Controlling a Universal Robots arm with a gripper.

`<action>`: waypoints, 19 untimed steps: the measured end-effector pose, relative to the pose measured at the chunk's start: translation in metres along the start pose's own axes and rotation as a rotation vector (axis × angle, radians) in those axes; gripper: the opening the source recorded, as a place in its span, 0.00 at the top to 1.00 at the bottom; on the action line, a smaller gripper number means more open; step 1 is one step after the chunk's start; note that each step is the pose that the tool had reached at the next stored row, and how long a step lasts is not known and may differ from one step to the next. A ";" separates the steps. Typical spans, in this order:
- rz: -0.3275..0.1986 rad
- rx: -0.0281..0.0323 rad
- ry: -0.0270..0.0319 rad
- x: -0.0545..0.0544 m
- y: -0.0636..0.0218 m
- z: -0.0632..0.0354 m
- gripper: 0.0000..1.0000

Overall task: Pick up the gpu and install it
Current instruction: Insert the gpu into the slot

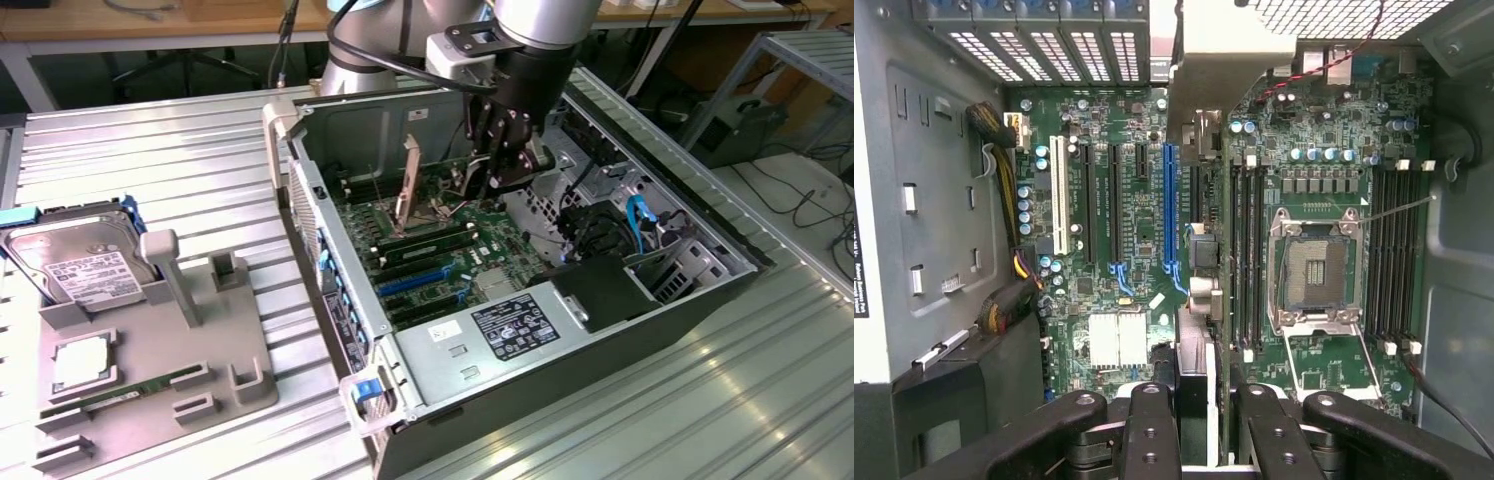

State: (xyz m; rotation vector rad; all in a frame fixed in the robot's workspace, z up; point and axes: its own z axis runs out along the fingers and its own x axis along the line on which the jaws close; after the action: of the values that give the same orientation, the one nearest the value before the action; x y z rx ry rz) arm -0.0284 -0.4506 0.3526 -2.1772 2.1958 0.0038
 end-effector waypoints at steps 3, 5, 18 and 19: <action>-0.001 -0.0001 -0.0006 0.000 0.0000 0.0004 0.72; -0.001 -0.0001 -0.0016 0.001 0.0000 0.0009 0.72; -0.004 -0.0002 -0.0058 0.003 0.0001 0.0024 0.72; -0.004 -0.0002 -0.0062 0.003 0.0001 0.0026 0.72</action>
State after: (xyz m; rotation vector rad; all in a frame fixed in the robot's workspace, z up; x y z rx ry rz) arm -0.0284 -0.4539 0.3498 -2.1789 2.1882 0.0106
